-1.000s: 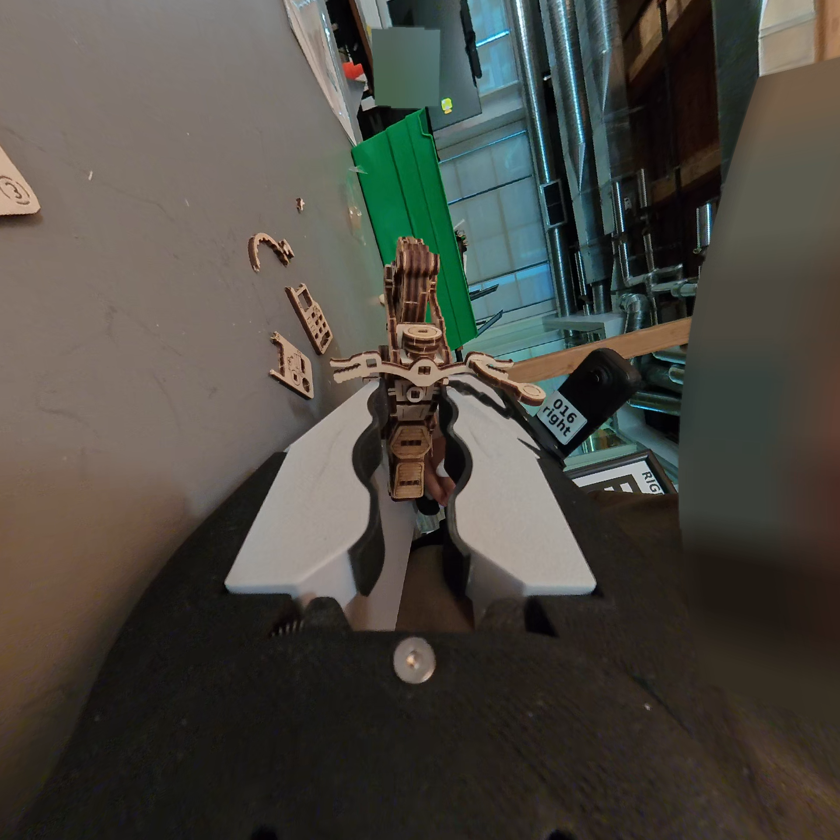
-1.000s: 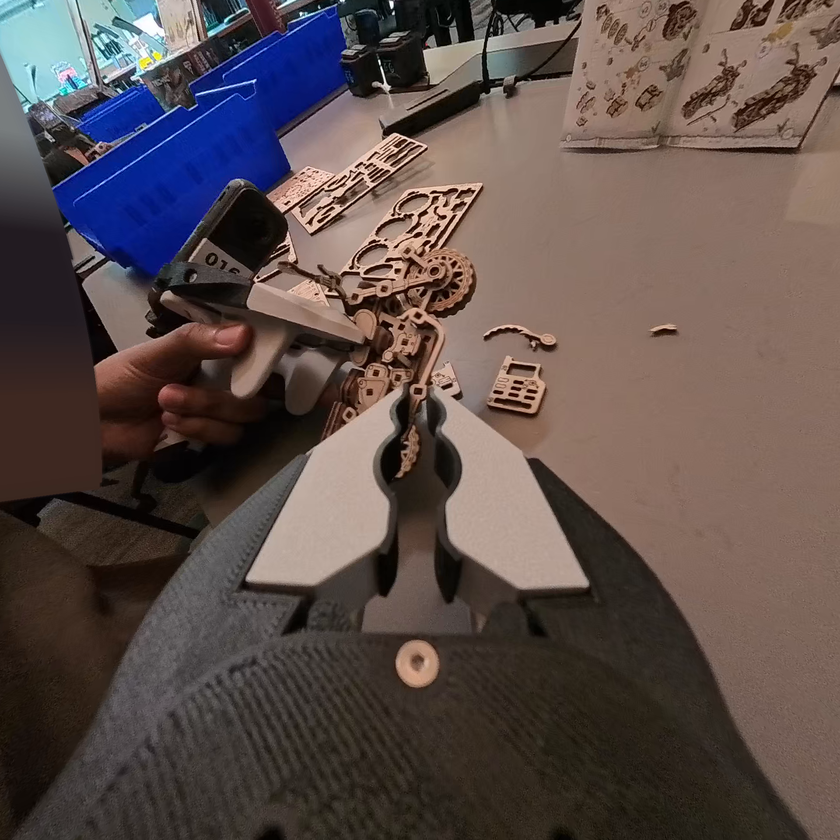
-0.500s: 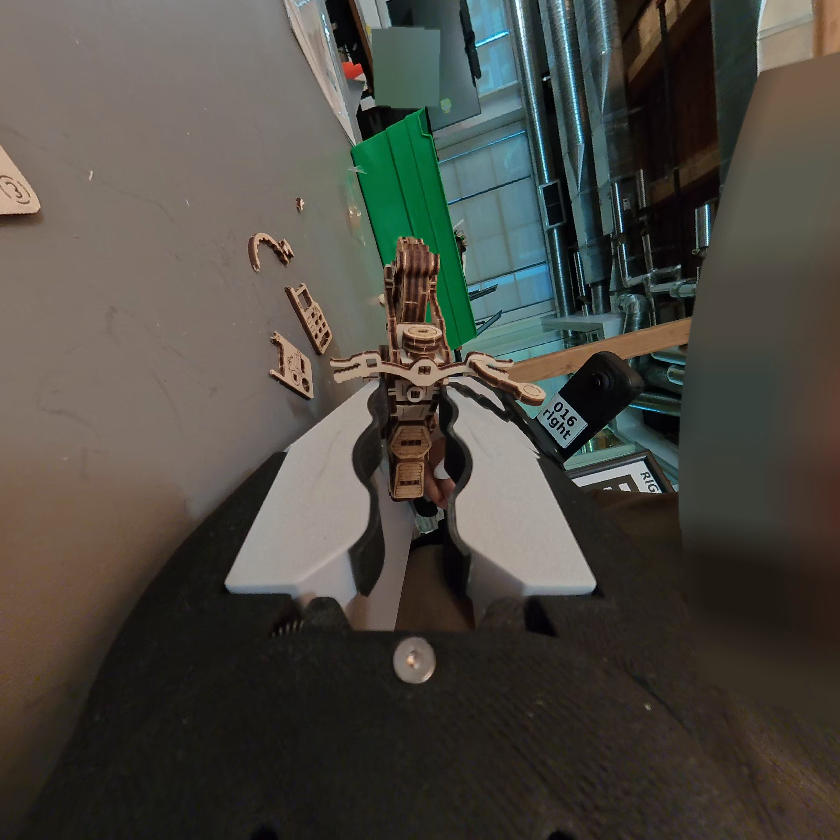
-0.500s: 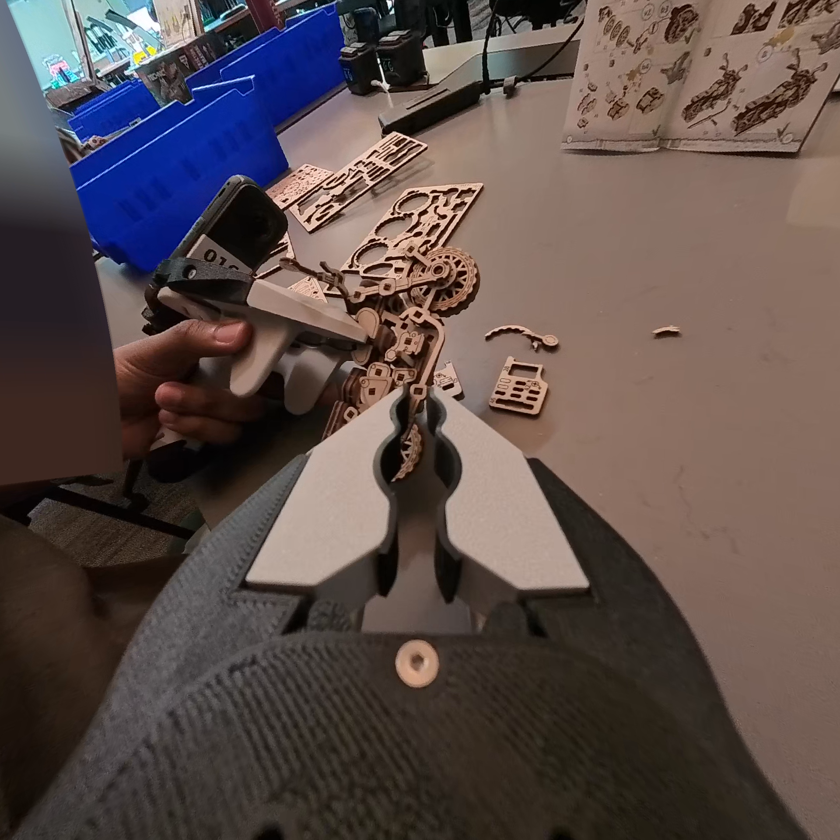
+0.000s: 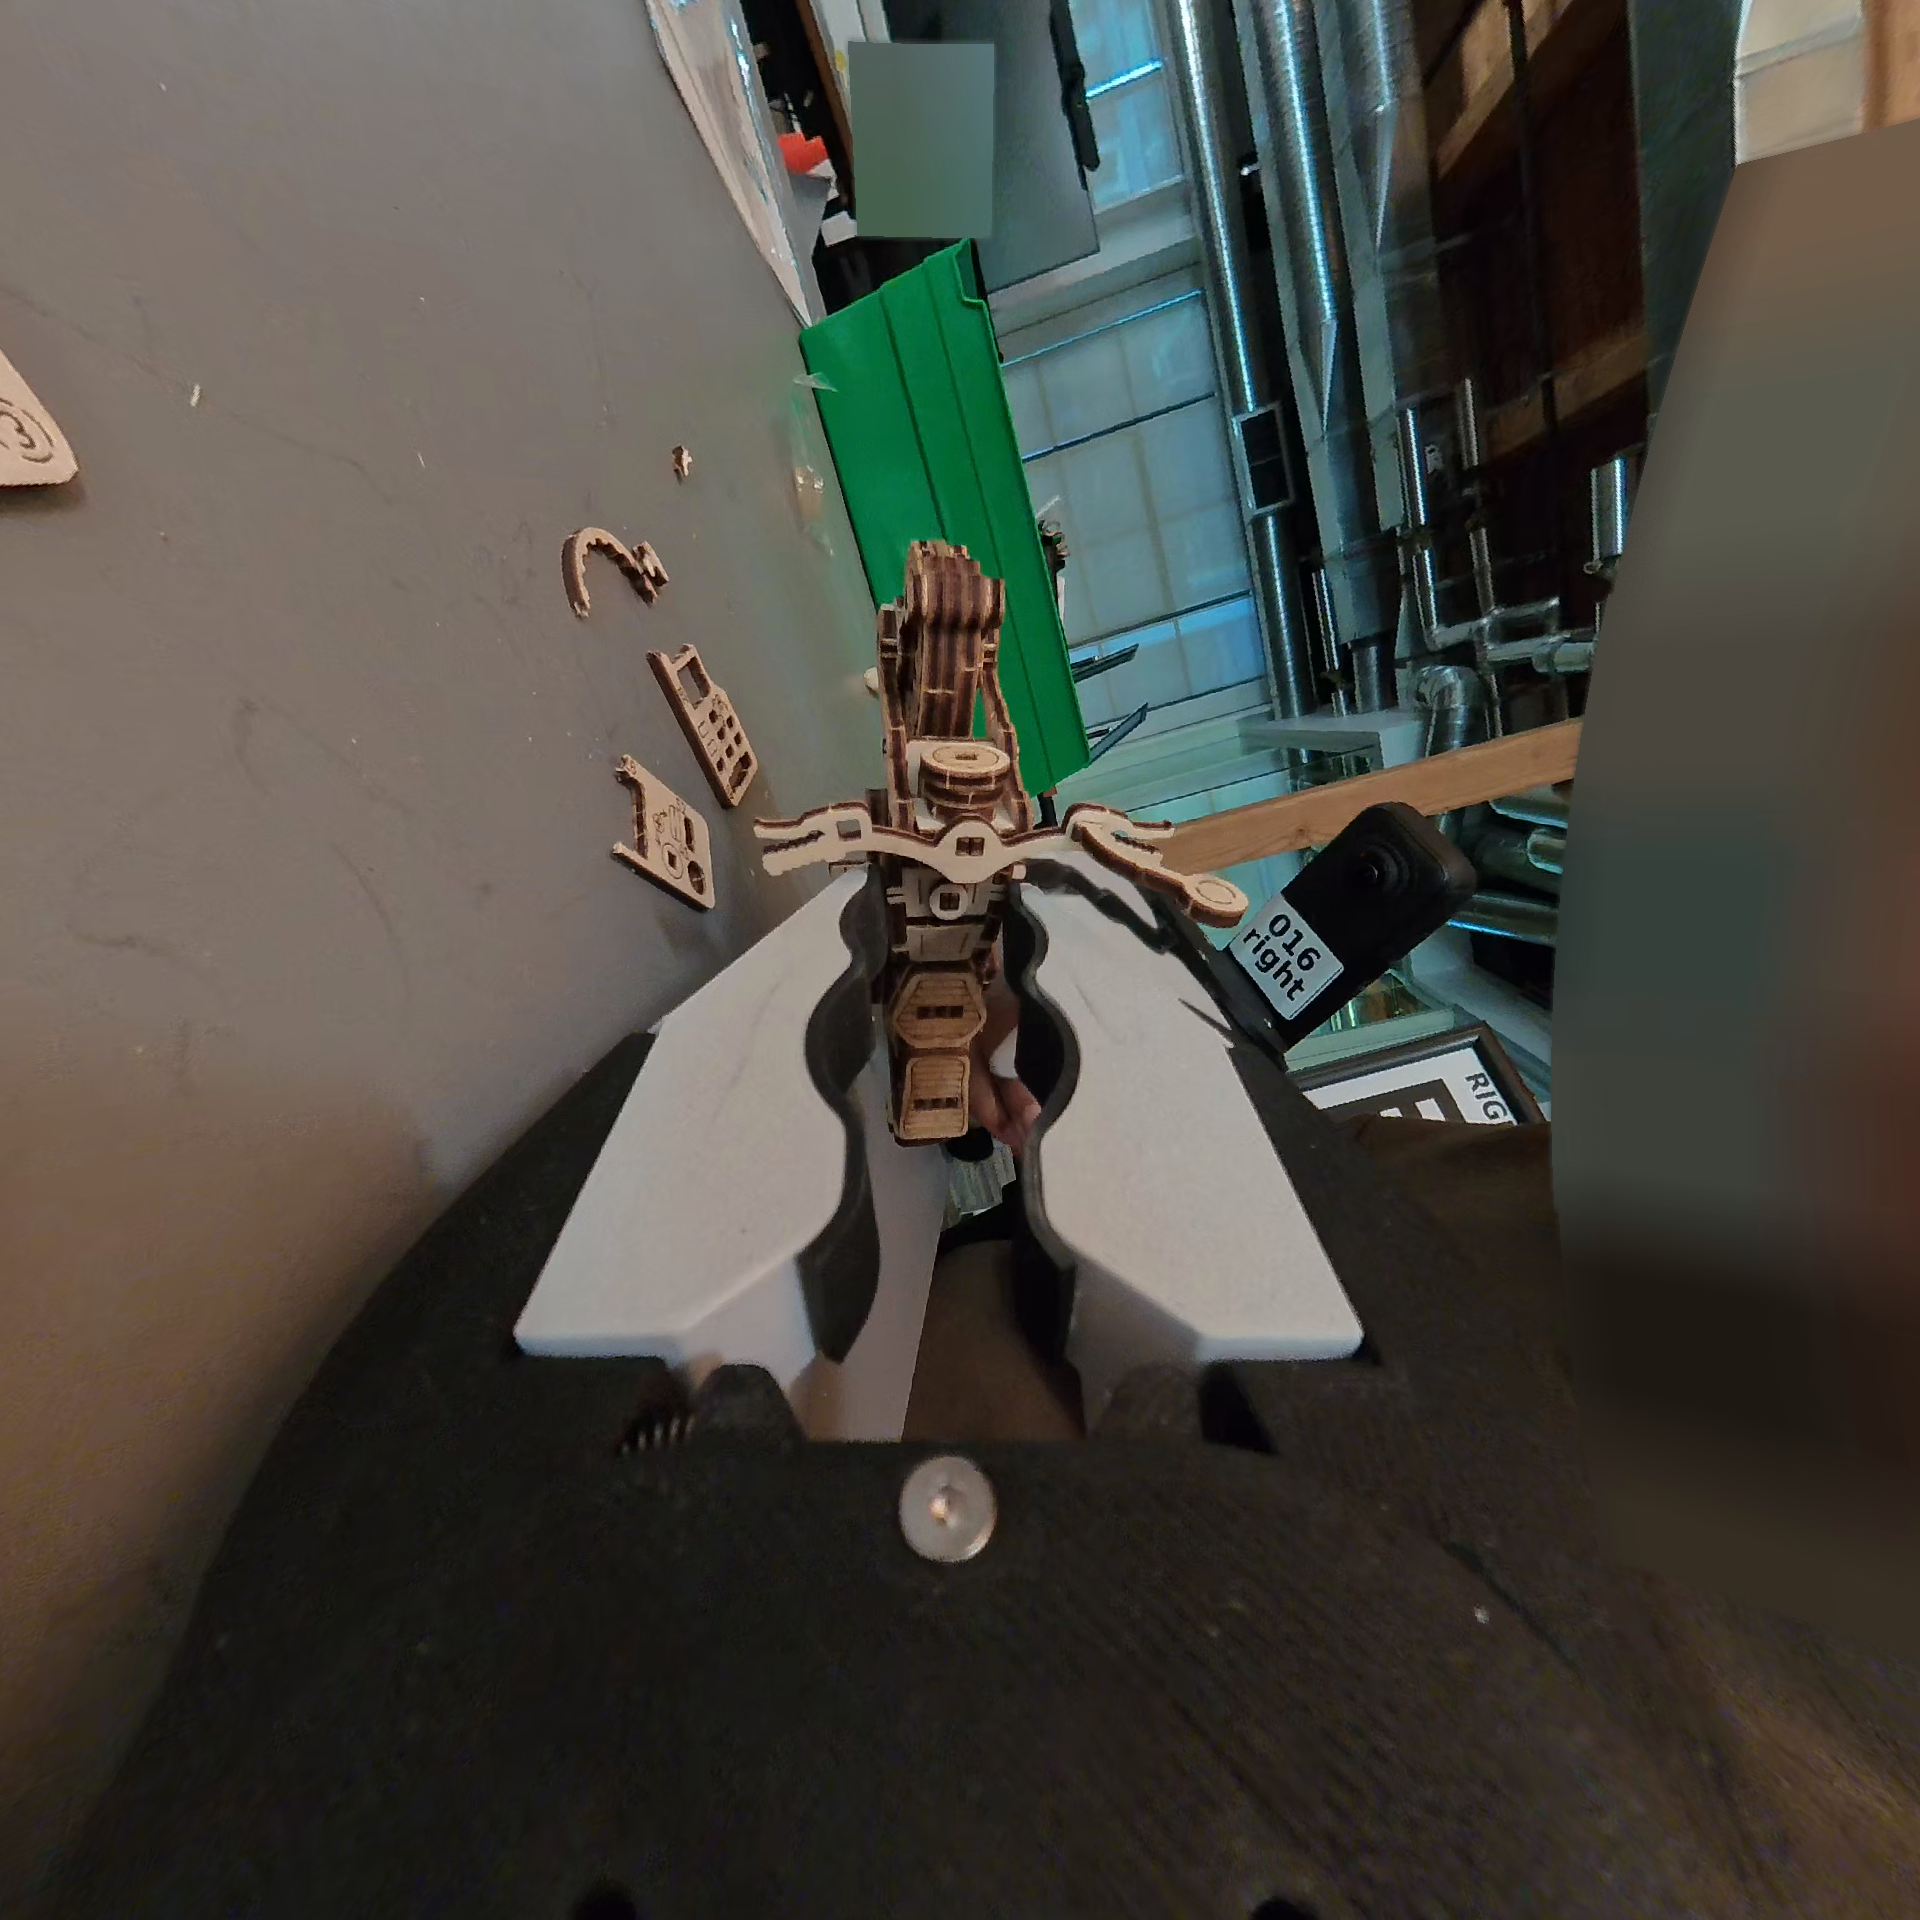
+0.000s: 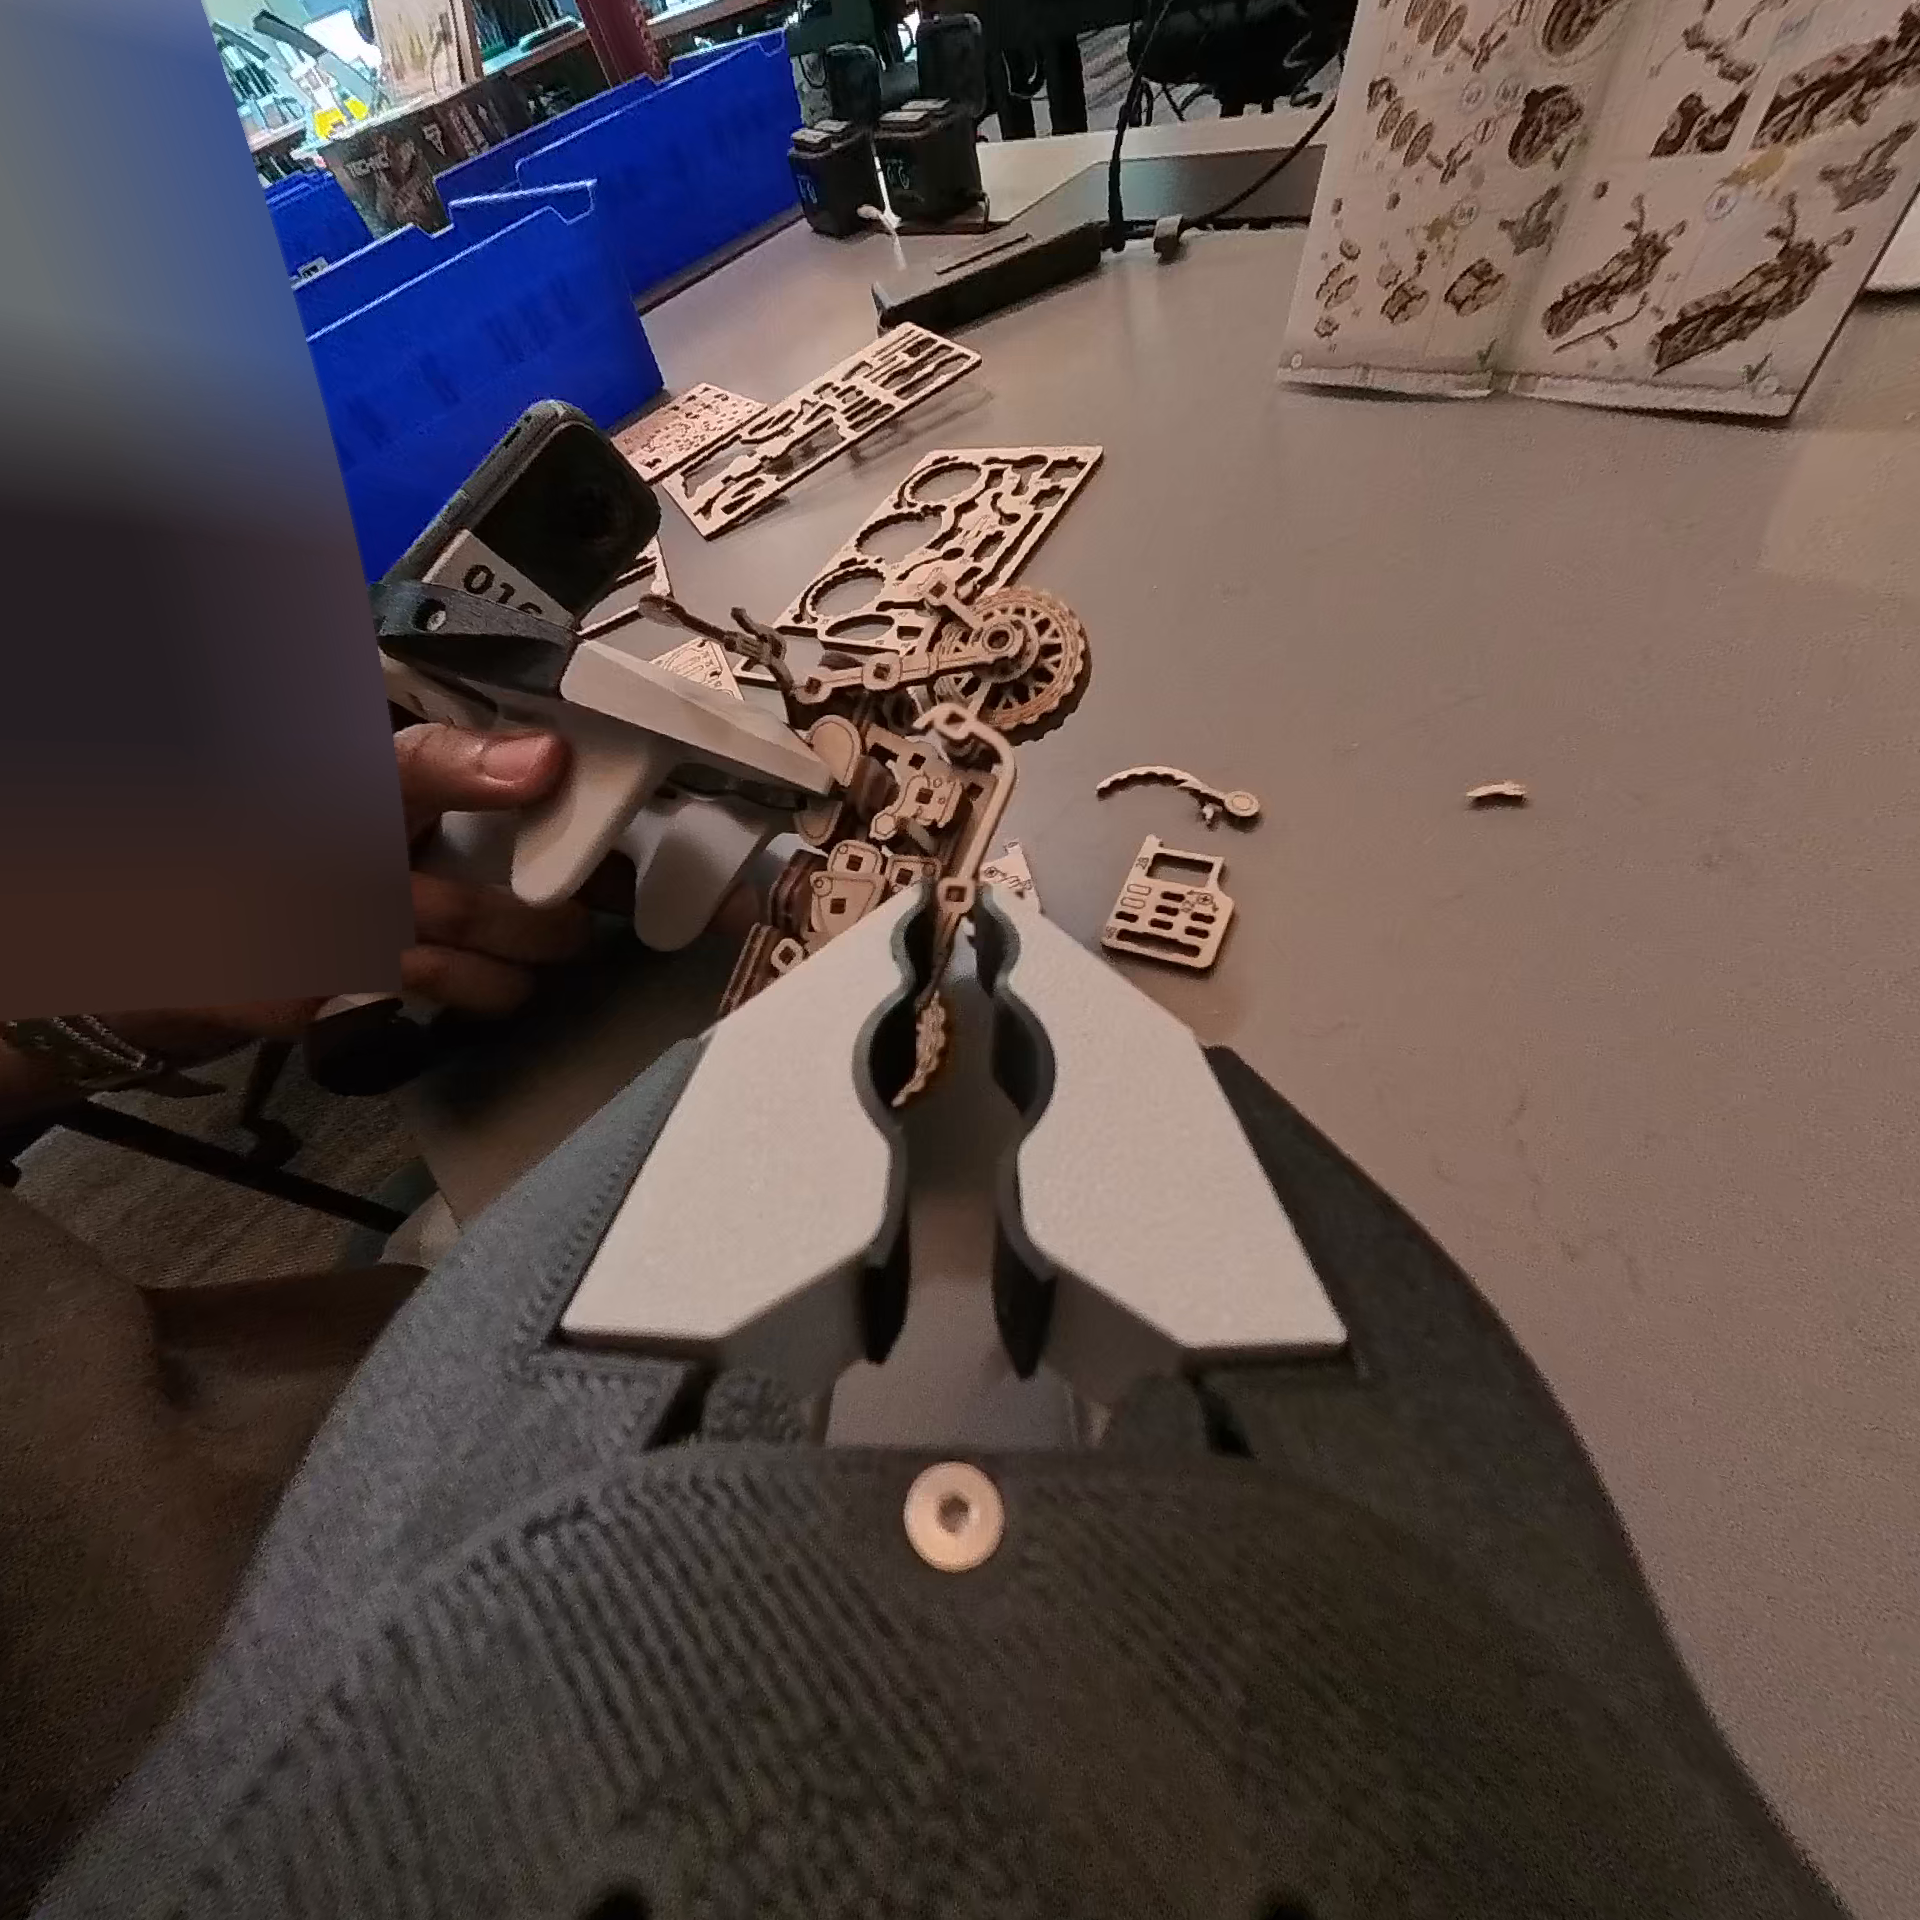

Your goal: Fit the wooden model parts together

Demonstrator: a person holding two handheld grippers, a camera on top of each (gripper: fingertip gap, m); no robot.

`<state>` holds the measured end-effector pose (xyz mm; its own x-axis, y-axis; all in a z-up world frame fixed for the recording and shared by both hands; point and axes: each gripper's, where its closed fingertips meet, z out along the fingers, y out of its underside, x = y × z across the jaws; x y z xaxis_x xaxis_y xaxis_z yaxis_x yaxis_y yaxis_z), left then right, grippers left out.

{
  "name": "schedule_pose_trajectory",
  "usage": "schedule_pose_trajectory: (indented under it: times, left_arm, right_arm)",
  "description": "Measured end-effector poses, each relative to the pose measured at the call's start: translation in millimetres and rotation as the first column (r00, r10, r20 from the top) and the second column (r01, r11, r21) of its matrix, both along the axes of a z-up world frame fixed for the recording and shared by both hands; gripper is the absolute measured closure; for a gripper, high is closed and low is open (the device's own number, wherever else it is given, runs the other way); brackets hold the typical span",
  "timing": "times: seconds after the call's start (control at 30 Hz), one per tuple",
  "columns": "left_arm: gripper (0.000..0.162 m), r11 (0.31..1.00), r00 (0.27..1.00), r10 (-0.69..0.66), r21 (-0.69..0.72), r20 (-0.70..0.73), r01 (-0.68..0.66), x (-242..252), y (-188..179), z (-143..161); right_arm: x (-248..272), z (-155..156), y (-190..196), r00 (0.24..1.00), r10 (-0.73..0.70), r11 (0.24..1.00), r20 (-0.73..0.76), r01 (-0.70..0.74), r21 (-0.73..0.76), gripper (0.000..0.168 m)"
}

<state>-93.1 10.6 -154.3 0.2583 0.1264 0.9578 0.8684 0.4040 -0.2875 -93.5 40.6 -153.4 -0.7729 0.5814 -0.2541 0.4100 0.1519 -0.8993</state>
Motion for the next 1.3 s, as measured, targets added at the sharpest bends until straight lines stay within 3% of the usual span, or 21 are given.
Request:
schedule_pose_trajectory:
  times: [0.6, 1.1, 1.3]
  left_arm:
    - [0.143, 0.999, 0.999, -0.034, -0.006, -0.006, 0.034, 5.3, 5.2, 0.0]
    - [0.143, 0.999, 0.999, -0.036, -0.007, -0.008, 0.036, 5.7, 5.4, 0.1]
    - [0.143, 0.999, 0.999, -0.045, -0.008, -0.009, 0.045, 6.7, 6.5, 0.1]
  right_arm:
    - [-8.7, 6.7, 11.4, 0.993, 0.009, 0.999, -0.117, -0.003, 0.049, 0.163]
    - [0.9, 2.7, 15.6, 0.974, 0.138, 0.982, -0.182, -0.110, 0.152, 0.163]
    - [2.7, 3.6, 16.0, 0.975, 0.165, 0.982, -0.147, -0.149, 0.114, 0.163]
